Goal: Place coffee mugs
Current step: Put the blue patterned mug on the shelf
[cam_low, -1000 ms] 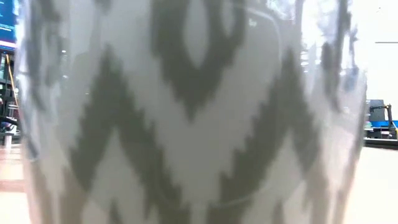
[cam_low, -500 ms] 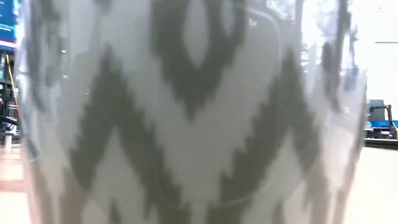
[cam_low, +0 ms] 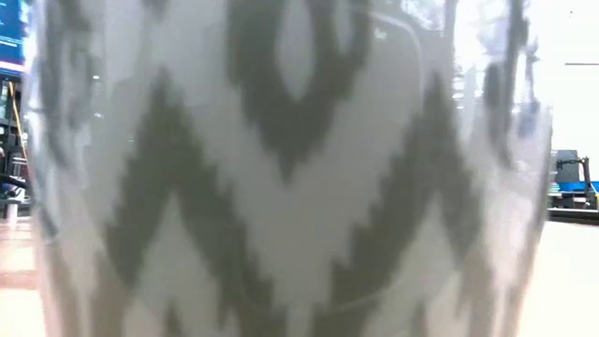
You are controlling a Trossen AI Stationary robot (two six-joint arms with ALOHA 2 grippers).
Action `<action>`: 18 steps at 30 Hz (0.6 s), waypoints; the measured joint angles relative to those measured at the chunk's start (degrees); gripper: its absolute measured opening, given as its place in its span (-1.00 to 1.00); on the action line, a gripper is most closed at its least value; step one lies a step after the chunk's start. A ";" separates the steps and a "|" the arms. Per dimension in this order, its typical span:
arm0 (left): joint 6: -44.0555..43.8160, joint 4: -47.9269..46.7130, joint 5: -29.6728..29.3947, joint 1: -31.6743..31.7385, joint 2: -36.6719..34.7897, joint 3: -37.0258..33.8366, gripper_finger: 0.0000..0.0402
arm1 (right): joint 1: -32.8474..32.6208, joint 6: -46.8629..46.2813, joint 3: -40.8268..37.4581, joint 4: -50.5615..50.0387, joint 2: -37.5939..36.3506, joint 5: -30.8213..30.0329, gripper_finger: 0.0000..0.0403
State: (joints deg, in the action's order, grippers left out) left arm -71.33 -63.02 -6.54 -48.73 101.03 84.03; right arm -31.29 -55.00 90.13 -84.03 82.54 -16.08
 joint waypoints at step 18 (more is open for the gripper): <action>-0.11 1.46 0.37 0.00 1.42 0.00 -0.46 | 0.00 0.00 0.00 -0.26 0.00 -0.03 -0.74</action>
State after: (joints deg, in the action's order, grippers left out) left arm -71.44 -61.56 -6.17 -48.73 102.45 84.03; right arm -31.29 -55.00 90.13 -84.29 82.54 -16.11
